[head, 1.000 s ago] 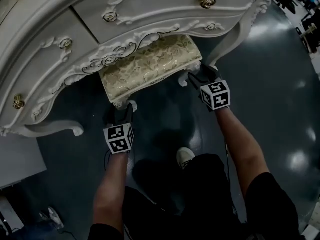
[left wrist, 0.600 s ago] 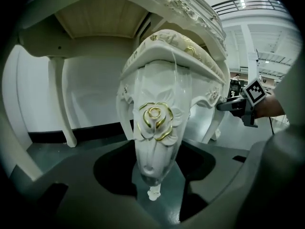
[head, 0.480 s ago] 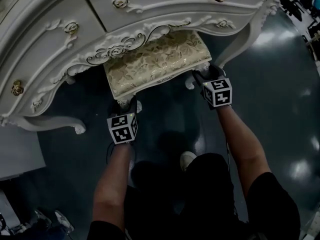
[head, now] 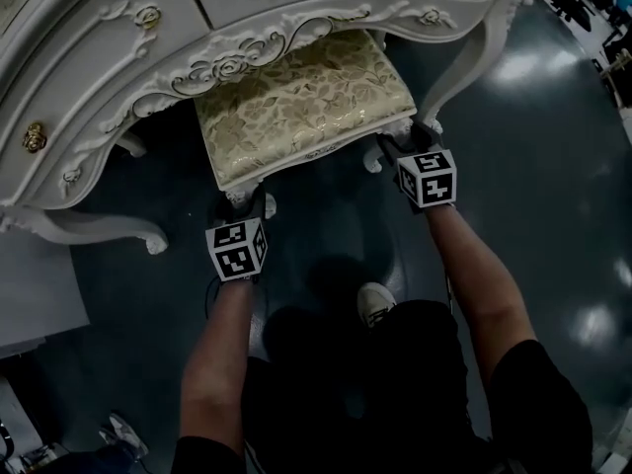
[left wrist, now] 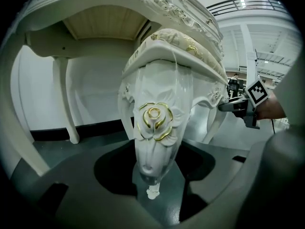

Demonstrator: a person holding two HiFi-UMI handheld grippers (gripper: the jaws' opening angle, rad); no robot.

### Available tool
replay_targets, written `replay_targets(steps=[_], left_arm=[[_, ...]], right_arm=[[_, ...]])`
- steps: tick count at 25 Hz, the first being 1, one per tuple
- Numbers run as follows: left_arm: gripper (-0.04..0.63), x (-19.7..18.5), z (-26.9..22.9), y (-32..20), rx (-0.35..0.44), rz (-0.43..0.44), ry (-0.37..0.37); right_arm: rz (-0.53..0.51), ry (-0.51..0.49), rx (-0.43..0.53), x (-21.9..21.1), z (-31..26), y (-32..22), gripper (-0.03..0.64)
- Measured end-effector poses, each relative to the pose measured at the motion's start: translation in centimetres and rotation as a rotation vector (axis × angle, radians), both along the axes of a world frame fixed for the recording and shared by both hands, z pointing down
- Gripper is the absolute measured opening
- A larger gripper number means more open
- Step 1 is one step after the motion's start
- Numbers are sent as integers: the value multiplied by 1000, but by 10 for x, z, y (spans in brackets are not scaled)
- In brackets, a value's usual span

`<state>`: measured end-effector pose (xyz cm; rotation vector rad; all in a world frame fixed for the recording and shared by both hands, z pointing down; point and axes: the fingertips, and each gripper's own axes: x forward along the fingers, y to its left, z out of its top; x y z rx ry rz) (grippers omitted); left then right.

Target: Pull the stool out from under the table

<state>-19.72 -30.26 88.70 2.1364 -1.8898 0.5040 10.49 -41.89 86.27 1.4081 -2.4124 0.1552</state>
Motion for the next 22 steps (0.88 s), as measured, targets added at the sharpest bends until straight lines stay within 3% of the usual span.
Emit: replay_targets(steps=[9, 15, 22], left_arm=[[252, 6, 2, 51, -42, 37, 17], [252, -1, -8, -3, -99, 80, 39], [252, 1, -7, -11, -97, 121, 41]], right_arm=[[25, 29, -49, 8, 1, 56, 288], [63, 64, -125, 5, -10, 16, 287], [91, 69, -129, 8, -8, 13, 288]])
